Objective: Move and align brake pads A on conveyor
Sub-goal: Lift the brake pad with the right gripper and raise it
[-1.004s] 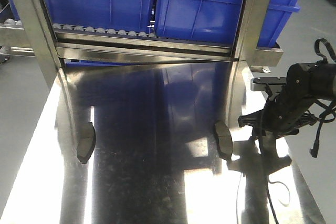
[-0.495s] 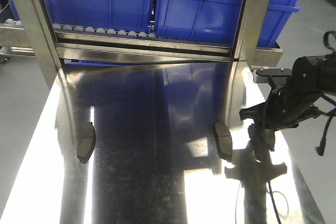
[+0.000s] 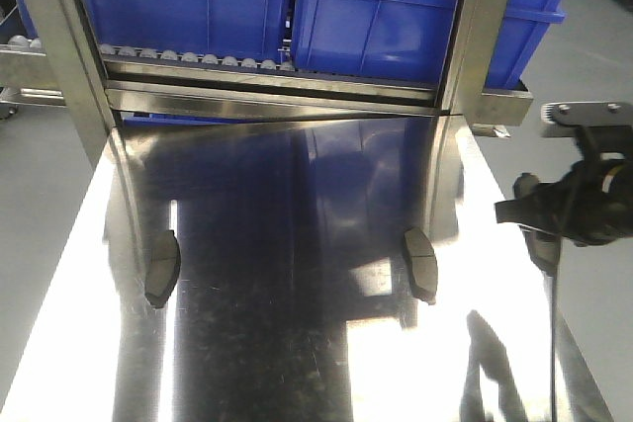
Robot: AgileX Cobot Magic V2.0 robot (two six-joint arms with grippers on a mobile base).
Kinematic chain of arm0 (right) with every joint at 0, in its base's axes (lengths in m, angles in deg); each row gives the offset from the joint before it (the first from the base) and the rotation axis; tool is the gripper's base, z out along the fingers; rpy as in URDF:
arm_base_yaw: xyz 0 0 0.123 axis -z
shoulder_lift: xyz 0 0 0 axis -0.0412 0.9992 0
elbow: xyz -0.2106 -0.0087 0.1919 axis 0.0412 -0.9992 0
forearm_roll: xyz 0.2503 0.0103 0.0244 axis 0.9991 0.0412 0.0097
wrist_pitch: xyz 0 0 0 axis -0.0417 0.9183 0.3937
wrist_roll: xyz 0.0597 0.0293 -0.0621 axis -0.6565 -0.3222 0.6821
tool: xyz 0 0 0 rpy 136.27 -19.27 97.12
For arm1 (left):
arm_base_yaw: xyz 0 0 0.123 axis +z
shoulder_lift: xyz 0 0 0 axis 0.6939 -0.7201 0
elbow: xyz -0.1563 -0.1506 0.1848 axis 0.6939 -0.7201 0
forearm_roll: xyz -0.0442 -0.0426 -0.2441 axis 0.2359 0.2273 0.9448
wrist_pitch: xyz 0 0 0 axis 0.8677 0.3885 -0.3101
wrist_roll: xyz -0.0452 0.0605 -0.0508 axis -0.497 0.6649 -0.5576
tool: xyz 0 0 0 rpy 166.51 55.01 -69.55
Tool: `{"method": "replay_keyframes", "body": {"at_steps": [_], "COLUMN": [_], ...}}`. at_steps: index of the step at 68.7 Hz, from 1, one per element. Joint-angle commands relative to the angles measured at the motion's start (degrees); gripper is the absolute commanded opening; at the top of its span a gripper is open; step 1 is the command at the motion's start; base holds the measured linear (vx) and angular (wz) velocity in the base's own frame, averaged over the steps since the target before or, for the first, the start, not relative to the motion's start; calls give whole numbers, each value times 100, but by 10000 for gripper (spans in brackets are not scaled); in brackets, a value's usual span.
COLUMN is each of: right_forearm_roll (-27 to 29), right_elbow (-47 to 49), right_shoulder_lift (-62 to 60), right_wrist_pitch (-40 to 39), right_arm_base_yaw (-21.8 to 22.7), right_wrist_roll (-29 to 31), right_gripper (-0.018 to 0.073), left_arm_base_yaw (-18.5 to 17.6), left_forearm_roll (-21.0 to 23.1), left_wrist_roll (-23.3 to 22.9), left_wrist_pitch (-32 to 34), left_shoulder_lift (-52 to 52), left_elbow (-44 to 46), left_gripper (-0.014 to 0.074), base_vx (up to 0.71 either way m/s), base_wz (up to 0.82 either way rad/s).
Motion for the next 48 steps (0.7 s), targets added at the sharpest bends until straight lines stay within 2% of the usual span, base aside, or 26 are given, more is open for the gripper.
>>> {"method": "replay_keyframes", "body": {"at_steps": [1, 29, 48], "right_forearm_roll": [-65, -59, -59], "right_elbow": [-184, -1807, -2502], "right_shoulder_lift": [-814, -3771, -5147], "right_wrist_pitch": [-633, -1383, -1413], "right_arm_base_yaw": [-1, -1, -1], "right_wrist_roll": [133, 291, 291], "right_gripper": [36, 36, 36], "left_arm_base_yaw": [-35, -35, -35], "left_forearm_roll": [95, 95, 95], "left_wrist_roll": [-40, -40, -40], "left_wrist_pitch": [539, 539, 539], "left_shoulder_lift": [-43, -43, -43], "left_elbow": [186, 186, 186], "left_gripper": [57, 57, 57], "base_vx": [0, 0, 0], "base_wz": [0, 0, 0]}}
